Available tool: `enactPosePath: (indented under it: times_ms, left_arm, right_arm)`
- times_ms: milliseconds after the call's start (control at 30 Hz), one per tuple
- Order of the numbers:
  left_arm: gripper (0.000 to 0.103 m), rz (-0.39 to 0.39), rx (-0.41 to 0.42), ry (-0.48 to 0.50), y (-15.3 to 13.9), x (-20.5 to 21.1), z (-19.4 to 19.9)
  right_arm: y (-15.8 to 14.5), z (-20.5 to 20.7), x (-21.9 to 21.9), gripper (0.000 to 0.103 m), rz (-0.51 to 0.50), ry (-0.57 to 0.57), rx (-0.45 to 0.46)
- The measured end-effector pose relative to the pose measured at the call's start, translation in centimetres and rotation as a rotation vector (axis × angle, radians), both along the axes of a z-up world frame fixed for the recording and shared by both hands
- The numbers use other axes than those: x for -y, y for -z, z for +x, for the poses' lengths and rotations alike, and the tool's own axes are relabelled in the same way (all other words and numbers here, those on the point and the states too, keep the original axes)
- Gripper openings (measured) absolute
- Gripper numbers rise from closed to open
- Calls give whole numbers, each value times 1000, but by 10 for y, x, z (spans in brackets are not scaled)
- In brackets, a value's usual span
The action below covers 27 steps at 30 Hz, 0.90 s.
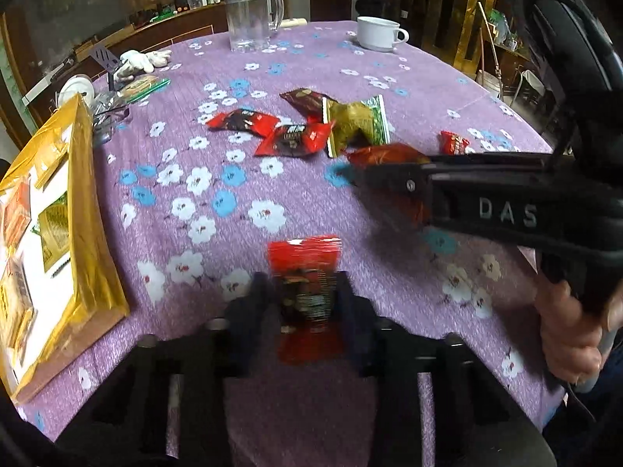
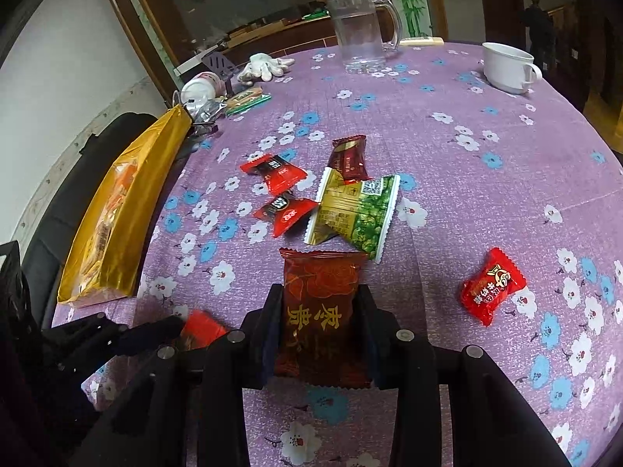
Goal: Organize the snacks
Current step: 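Lift the red-brown candy pack with the right tool while the left tool lifts the red candy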
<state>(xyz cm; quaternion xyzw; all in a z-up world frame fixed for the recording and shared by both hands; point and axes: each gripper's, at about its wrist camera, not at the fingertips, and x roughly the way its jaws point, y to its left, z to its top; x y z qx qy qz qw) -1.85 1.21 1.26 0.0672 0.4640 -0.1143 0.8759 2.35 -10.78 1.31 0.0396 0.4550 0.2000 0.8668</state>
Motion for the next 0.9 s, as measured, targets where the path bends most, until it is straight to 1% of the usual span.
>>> enactPosePath:
  times_ms: [133, 200, 267, 467, 533, 600, 700, 900]
  left_arm:
    - [26, -2, -1, -50, 1, -12, 21]
    - [26, -36, -6, -66, -1, -19, 31]
    - [26, -52, 8, -71, -5, -19, 39]
    - [26, -108, 67, -83, -10, -23, 44]
    - [26, -112, 85, -97, -10, -27, 44]
    - [26, -136, 93, -115, -11, -32, 45]
    - [26, -138, 112, -125, -13, -33, 43]
    - [26, -92, 148, -113, -15, -24, 38]
  right_arm:
    - [-1, -2, -2, 37, 0, -8, 7]
    - [-1, -2, -3, 37, 1, -11, 7]
    - [-1, -2, -3, 37, 2, -13, 9]
    - [0, -2, -5, 37, -11, -14, 12]
    - [0, -2, -6, 37, -15, -15, 16]
    - [0, -2, -7, 37, -19, -19, 21]
    - [-2, -4, -10, 37, -28, -25, 41]
    - [-6, -6, -10, 37, -27, -28, 69]
